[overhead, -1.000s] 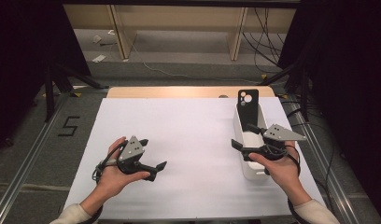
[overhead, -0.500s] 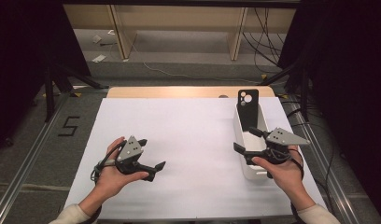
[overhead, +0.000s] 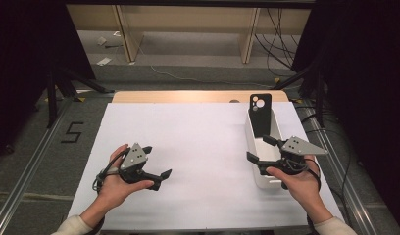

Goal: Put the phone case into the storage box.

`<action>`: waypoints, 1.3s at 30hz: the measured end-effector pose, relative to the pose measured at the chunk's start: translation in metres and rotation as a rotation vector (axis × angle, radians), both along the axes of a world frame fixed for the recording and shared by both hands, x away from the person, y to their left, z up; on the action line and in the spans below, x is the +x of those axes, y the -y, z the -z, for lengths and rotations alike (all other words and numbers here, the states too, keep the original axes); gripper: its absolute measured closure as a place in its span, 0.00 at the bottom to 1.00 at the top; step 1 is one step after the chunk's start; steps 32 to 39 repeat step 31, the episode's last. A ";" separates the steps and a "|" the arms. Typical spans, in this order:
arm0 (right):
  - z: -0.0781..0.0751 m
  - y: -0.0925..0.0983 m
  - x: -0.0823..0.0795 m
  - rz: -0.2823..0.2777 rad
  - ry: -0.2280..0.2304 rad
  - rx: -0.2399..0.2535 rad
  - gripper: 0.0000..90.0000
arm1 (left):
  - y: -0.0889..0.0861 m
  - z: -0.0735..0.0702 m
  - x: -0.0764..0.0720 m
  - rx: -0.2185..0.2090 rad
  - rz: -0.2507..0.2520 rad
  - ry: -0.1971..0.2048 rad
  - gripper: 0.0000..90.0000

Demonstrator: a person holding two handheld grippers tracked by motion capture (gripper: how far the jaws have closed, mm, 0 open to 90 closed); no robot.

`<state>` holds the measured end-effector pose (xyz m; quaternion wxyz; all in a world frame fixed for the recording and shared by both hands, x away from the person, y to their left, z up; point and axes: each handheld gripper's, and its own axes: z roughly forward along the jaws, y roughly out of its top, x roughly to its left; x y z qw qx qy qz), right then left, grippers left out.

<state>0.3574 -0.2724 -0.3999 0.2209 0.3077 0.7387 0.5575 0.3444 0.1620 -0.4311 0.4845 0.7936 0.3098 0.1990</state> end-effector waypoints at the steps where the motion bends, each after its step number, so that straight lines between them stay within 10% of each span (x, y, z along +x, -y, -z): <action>1: 0.000 0.000 0.000 0.000 -0.001 0.000 0.18 | 0.000 0.000 0.000 0.001 0.001 0.000 0.00; 39: 0.005 0.001 -0.002 -0.003 -0.005 0.006 0.18 | -0.003 0.003 -0.001 -0.007 -0.001 -0.009 0.00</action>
